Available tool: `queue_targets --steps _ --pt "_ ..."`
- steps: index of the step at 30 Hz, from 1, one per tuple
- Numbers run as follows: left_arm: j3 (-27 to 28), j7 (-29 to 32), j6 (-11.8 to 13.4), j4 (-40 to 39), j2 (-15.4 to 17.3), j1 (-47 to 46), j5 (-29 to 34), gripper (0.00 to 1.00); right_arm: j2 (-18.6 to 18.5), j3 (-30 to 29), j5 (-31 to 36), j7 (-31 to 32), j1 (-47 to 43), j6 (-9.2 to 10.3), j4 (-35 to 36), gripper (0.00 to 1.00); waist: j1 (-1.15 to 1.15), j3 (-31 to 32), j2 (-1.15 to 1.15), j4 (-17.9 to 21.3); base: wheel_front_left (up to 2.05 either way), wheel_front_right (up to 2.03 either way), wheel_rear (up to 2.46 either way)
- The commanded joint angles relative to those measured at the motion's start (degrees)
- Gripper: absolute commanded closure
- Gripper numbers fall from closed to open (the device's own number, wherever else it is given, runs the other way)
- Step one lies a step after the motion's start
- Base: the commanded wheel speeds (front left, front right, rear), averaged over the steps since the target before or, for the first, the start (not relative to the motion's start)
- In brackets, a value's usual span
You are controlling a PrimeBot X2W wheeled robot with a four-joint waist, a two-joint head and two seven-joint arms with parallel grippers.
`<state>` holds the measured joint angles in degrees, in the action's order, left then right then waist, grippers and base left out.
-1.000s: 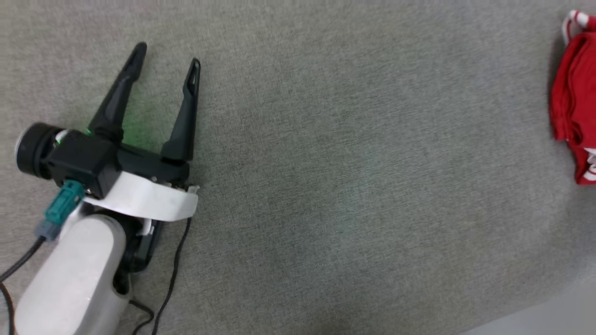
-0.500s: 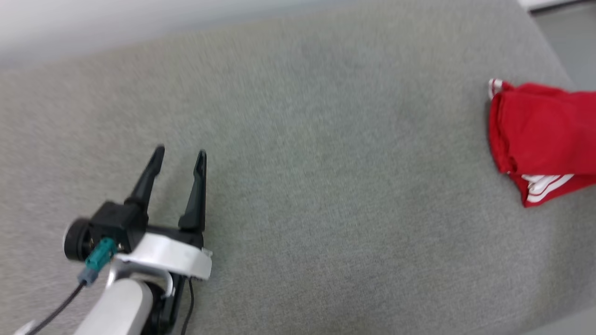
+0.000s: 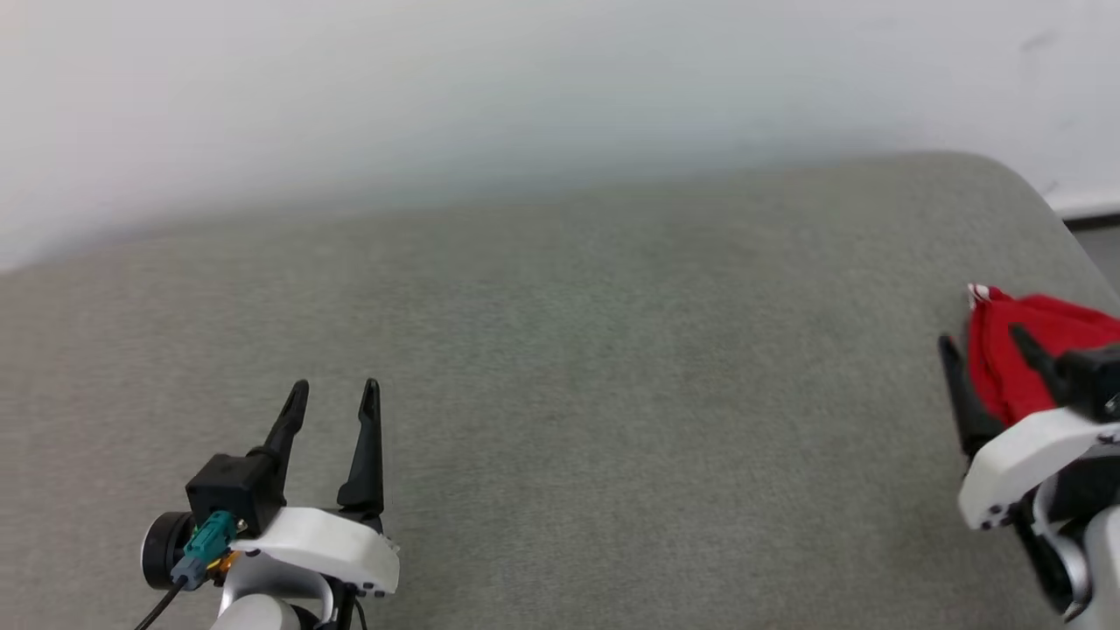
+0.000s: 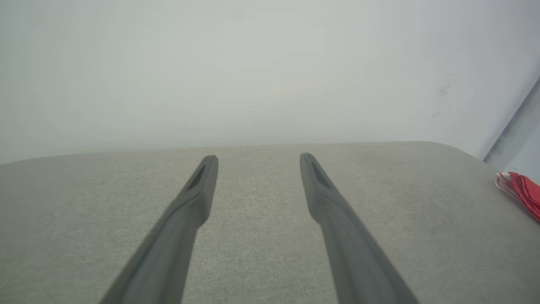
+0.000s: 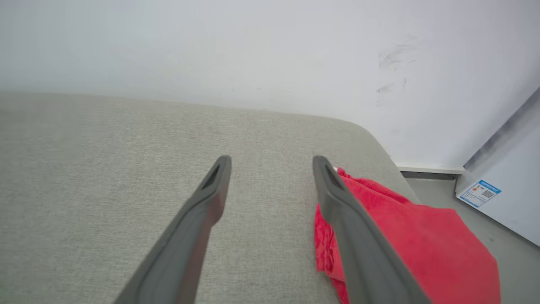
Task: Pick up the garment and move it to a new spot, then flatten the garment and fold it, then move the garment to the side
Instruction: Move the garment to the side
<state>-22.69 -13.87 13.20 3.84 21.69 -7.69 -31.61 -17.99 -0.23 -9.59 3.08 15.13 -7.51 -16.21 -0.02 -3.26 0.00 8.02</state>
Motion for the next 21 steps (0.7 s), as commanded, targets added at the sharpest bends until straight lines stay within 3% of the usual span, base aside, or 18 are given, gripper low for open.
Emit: queue_targets --steps 1,10,21 --pt "0.2 -0.3 0.4 0.6 -0.1 0.9 -0.2 0.0 1.5 0.3 -0.5 -0.5 -2.6 0.04 1.8 0.0 0.02 3.5 0.0 -4.2 0.0 0.0 0.0" --pt "1.7 -0.6 0.8 2.9 1.3 2.0 -0.3 0.0 8.7 -1.4 2.0 -3.3 -11.5 0.04 11.7 0.0 0.02 5.0 0.0 -8.9 0.0 0.0 0.0" --pt "0.9 -0.9 -0.1 4.2 1.3 5.1 -0.3 0.0 14.3 -4.1 4.4 -2.0 -22.9 0.04 21.5 0.0 0.02 6.3 0.0 -8.7 0.0 0.0 0.0"
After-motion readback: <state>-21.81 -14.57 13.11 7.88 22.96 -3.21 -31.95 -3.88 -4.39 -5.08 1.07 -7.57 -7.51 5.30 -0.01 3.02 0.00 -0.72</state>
